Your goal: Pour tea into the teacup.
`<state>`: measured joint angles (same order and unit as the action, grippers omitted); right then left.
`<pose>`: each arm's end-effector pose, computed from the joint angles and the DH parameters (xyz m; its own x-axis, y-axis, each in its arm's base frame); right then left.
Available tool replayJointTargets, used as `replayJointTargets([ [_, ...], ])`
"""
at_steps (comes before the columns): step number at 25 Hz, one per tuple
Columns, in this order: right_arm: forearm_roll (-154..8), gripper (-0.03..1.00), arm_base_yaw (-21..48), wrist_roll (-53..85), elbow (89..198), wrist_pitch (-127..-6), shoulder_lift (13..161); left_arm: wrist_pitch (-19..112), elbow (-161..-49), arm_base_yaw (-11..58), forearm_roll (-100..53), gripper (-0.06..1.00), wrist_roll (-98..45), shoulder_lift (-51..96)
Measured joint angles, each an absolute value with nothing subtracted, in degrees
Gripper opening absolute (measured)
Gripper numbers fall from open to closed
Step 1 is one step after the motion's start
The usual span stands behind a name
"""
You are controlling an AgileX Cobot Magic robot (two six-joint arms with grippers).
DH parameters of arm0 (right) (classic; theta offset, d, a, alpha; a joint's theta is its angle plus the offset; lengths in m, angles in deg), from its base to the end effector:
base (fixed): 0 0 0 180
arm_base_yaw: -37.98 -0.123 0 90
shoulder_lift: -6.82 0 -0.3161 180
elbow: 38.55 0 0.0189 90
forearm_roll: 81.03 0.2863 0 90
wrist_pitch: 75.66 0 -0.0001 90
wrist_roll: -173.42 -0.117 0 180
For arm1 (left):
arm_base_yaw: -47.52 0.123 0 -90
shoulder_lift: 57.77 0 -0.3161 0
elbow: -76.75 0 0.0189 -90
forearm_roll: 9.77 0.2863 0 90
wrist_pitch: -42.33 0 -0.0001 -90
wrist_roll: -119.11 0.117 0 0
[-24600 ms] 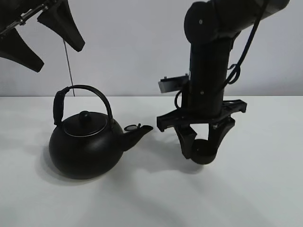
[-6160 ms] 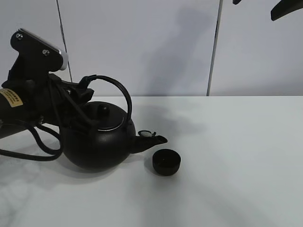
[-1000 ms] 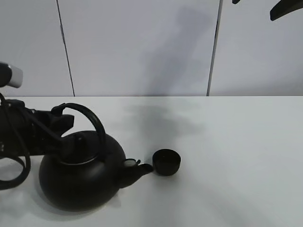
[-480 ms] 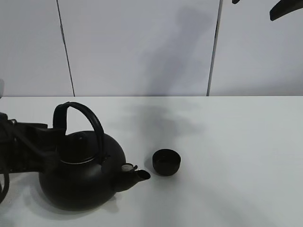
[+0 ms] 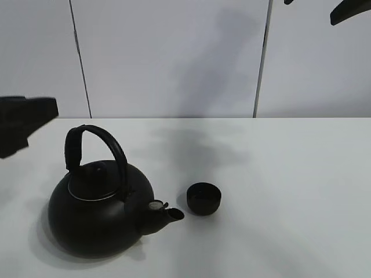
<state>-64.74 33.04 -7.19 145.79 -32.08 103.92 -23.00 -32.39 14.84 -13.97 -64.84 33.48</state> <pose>0.4033 0.0576 0.3603 -0.7376 0.1505 -0.6583 -0.0614 0.9559 0.2872 0.1967 -0.1169 0.1584 -0.1478 -0.0231 -0.9888 0.4708 0.8776 -0.0908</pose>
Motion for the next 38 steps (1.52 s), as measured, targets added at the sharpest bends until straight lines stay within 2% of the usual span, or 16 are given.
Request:
replayJointTargets([
  [3,-64.74,0.54,33.04,-7.19,145.79,-32.08,103.92,-20.04,-33.93,14.84,-13.97,0.38,-65.56,27.45],
  [6,-64.74,0.54,33.04,-7.19,145.79,-32.08,103.92,-7.40,-39.39,14.84,-13.97,0.38,-65.64,22.70],
  [16,-64.74,0.54,33.04,-7.19,145.79,-32.01,103.92,30.15,-66.86,14.84,-13.97,0.38,-68.32,20.85],
  [22,-64.56,0.54,33.04,-7.19,145.79,-28.59,103.92,58.39,-86.05,14.97,-13.97,0.39,-71.81,24.33],
  [29,-64.04,0.54,33.04,-7.19,145.79,-18.71,103.92,86.71,-109.48,15.87,-16.16,0.56,-75.55,40.00],
  [33,-64.04,0.54,33.04,-7.19,145.79,-13.19,103.92,93.56,-116.57,15.87,-20.42,0.59,-75.66,46.54],
  [38,-64.04,0.54,33.04,-7.19,145.79,-9.03,103.92,95.23,-117.69,15.87,-22.91,0.59,-75.73,48.67],
])
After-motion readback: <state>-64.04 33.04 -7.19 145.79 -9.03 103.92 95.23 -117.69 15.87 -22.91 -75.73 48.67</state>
